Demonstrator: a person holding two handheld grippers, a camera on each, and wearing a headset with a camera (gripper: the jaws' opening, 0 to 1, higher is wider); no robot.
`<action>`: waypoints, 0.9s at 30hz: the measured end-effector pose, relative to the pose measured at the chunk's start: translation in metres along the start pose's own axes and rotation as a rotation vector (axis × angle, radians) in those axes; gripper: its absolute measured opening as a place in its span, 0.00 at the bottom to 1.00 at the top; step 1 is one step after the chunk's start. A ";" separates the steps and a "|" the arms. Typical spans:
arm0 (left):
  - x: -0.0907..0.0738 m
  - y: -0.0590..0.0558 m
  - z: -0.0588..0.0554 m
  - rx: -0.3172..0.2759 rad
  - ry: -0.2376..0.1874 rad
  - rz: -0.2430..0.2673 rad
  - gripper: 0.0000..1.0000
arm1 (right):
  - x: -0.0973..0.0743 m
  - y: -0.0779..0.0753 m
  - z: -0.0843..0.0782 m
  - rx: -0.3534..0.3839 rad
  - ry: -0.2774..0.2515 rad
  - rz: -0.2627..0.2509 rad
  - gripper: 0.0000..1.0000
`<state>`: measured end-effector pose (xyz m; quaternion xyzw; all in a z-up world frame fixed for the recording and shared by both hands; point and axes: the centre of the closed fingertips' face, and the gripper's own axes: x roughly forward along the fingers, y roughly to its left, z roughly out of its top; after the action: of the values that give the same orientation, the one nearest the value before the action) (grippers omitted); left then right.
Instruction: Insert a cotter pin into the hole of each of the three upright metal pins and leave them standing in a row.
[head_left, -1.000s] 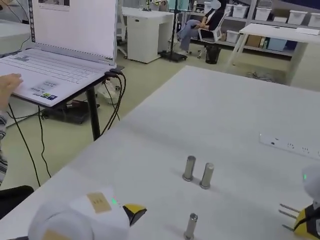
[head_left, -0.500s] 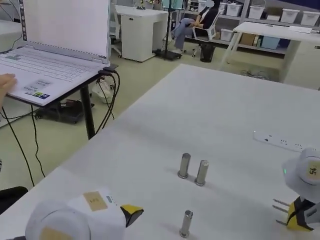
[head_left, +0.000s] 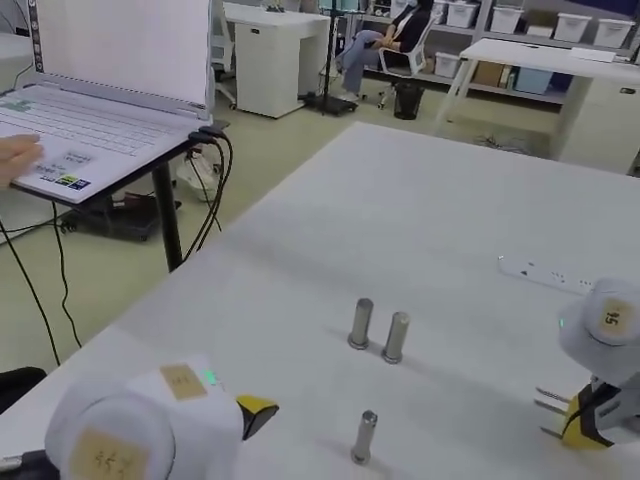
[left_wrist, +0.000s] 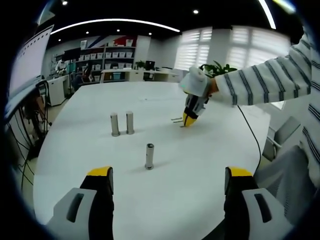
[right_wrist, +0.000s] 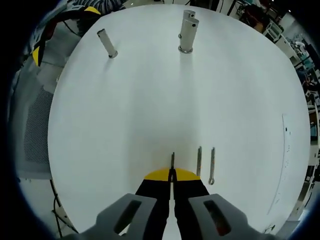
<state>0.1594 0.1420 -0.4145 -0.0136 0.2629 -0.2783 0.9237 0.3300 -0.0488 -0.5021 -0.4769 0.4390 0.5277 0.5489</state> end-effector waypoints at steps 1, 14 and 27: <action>0.000 0.000 0.000 -0.001 0.002 -0.001 0.91 | 0.000 0.000 -0.001 -0.002 0.004 -0.001 0.00; 0.005 0.001 0.004 -0.002 0.004 -0.012 0.89 | -0.022 0.012 -0.011 0.004 -0.033 -0.035 0.00; 0.018 -0.001 0.024 0.009 0.002 -0.056 0.83 | -0.059 0.029 0.012 -0.053 -0.176 -0.155 0.00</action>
<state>0.1832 0.1294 -0.4024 -0.0164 0.2622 -0.3051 0.9154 0.2978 -0.0464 -0.4442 -0.4755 0.3369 0.5348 0.6119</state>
